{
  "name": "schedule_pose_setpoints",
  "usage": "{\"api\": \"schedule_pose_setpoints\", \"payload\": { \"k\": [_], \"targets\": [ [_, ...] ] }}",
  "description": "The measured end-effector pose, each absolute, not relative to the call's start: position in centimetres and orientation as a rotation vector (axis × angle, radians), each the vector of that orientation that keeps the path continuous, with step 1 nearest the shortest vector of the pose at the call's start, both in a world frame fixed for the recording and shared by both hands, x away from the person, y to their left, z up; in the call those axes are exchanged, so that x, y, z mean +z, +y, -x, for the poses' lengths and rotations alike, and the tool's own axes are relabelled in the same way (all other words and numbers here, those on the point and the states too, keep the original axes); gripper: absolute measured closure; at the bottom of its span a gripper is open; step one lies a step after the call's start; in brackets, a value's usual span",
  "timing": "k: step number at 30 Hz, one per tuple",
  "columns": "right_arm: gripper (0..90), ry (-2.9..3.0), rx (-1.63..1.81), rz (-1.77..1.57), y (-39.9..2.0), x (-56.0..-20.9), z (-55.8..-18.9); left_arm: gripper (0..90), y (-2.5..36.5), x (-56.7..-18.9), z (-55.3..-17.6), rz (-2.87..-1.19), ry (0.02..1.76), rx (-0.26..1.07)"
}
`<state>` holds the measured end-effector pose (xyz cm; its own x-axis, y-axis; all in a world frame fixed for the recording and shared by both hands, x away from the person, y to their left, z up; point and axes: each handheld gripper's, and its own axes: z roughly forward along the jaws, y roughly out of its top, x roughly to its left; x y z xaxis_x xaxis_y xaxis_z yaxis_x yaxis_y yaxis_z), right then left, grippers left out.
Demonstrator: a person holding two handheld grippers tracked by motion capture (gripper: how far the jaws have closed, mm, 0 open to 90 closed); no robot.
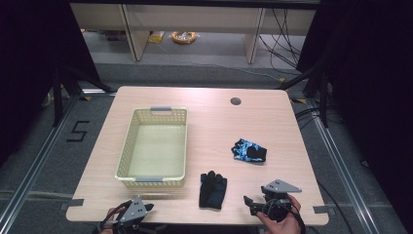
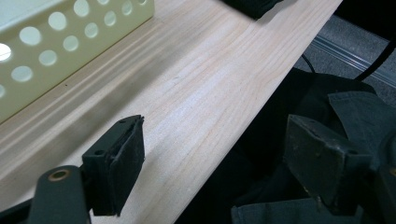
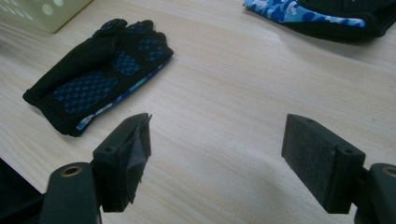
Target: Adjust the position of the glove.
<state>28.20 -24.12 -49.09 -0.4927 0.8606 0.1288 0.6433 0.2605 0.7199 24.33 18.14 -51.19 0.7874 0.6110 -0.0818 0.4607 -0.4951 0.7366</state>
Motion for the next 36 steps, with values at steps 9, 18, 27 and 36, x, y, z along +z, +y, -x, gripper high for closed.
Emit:
{"api": "schedule_pose_setpoints", "payload": {
  "k": [9, 18, 27, 36],
  "targets": [
    [30.4, 2.268, 1.077, -1.365, -23.9, -49.1, -28.1, 20.4, 17.9, -51.3, -24.2, -2.157, 0.811, 0.221],
    [40.1, 2.3, 1.151, -1.264, -23.6, -48.7, -28.6, 22.0, 17.4, -51.1, -24.4, -2.146, 0.803, 0.209],
    [65.5, 2.35, 1.129, -1.115, -21.9, -47.3, -30.5, 31.7, 13.9, -50.5, -25.2, -2.118, 0.713, 0.214],
    [81.2, 2.431, 1.128, -0.968, -18.4, -47.4, -34.9, 48.8, 9.9, -49.9, -26.7, -2.118, 0.608, 0.266]
  ]
}}
